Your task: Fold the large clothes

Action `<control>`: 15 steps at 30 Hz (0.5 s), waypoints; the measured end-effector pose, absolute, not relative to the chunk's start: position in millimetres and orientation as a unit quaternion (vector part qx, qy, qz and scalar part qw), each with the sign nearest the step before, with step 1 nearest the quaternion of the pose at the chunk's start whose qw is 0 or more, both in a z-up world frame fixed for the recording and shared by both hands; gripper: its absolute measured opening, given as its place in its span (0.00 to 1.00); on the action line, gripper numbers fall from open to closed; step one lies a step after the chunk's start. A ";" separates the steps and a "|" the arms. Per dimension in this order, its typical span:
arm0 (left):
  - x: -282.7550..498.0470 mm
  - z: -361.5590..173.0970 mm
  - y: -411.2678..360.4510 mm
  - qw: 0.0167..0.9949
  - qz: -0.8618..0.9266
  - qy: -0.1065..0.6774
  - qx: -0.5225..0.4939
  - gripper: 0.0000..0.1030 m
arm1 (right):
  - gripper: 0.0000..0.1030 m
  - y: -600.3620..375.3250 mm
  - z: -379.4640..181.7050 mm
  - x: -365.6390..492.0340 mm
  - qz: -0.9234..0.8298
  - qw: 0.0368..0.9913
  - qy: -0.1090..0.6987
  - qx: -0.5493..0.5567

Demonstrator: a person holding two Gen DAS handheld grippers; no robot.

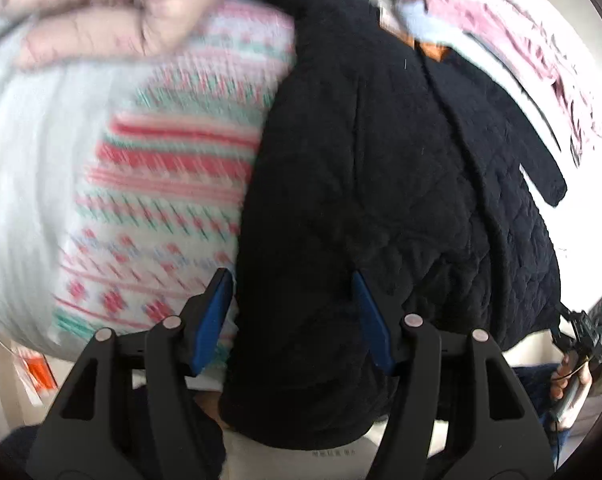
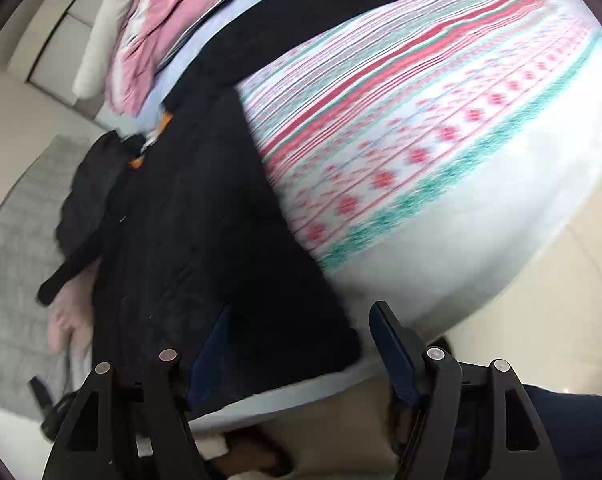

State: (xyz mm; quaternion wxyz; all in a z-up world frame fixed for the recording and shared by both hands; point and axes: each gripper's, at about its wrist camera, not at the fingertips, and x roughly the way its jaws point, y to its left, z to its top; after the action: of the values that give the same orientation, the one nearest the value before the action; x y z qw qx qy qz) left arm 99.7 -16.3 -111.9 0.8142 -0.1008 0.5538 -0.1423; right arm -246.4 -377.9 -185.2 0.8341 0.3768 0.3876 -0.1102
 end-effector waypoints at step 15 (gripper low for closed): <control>22.5 -78.5 -73.2 0.854 -0.123 0.504 -0.043 0.12 | 0.16 -382.4 -101.9 -249.4 -0.164 0.878 0.321 0.314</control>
State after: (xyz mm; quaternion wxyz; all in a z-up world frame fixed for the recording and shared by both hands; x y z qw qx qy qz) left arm 22.5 -73.2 -78.5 0.8537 -0.0429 0.5042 -0.1232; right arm -249.4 -382.4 -101.9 0.8783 0.3139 0.3212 -0.1641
